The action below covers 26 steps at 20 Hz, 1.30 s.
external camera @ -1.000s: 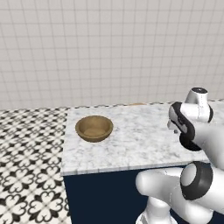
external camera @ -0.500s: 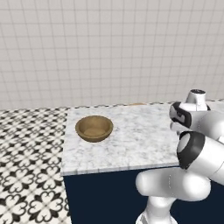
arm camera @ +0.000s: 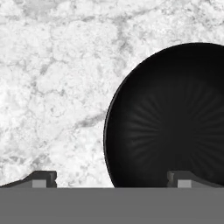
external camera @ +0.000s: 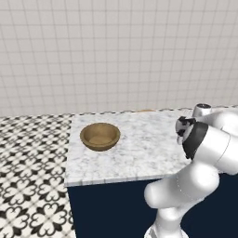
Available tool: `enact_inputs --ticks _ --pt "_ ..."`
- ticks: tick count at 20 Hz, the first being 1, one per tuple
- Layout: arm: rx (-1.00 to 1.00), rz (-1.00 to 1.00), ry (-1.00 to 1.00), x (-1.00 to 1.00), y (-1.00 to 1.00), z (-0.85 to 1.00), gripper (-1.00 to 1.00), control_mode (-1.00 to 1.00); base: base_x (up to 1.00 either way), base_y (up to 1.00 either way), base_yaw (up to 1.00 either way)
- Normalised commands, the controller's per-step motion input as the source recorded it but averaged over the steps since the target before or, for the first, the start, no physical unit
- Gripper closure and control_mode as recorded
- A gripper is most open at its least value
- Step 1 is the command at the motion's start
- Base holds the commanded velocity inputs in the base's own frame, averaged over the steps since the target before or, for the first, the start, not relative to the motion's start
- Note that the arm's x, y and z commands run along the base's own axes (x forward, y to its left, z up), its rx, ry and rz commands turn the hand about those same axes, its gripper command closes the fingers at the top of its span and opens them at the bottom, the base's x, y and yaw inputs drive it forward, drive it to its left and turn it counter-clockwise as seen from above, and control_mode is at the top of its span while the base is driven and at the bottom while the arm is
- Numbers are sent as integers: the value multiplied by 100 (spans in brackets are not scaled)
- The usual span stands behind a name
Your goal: Pick up the bowls on the counter and stack them on top of one another in the open cabinet. Place the smaller bowl on top of the larger bowl.
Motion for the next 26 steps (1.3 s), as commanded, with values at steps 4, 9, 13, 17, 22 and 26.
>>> enact_inputs --ticks 4,9,13,17,22,26 --pt "-1 0 0 24 -21 -27 -100 -100 0 0 0" --pt "-1 0 0 16 -5 -8 -100 -100 0 0 0" --pt "-6 0 0 16 0 -23 100 -100 0 0 0" --pt "-11 0 0 19 0 -48 100 -100 0 0 0" --pt "-7 0 -5 9 0 -24 100 -100 0 0 0" --pt "-1 8 -12 -20 17 18 100 -100 0 0 0"
